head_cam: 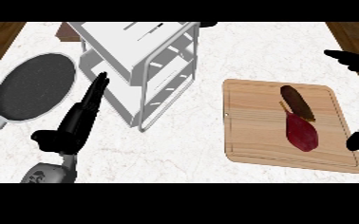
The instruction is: Pick the pear from the cutting board and place it in the tiered basket
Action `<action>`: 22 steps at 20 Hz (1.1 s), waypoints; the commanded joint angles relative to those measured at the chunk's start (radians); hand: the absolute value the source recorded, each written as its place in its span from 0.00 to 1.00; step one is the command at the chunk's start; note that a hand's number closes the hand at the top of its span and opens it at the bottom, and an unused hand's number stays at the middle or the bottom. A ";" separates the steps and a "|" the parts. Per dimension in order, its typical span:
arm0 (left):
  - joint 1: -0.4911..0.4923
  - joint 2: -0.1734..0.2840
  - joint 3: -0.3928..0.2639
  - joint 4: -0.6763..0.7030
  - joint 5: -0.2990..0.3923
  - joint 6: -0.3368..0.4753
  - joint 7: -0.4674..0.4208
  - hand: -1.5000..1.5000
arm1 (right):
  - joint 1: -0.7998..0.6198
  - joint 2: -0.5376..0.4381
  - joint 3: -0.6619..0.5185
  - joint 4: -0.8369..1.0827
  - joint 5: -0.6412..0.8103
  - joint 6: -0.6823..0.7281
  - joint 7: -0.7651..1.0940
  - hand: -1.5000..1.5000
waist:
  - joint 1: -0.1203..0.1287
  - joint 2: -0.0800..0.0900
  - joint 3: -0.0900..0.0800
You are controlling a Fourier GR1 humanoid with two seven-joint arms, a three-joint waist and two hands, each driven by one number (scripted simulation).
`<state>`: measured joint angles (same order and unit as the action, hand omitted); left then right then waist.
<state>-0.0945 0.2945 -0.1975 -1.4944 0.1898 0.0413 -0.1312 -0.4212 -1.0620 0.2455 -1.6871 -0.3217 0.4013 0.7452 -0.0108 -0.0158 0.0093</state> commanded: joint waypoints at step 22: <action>0.004 -0.098 -0.032 0.096 -0.065 0.004 0.046 0.50 | 0.182 0.218 0.094 0.032 0.336 -0.137 0.091 0.00 | 0.003 0.017 -0.009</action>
<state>-0.1051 0.2517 -0.1761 -1.4728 0.1509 0.0190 -0.1548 -0.2870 -0.8706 0.3306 -1.6777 -0.0448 0.2937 0.8719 0.0022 -0.0147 0.0142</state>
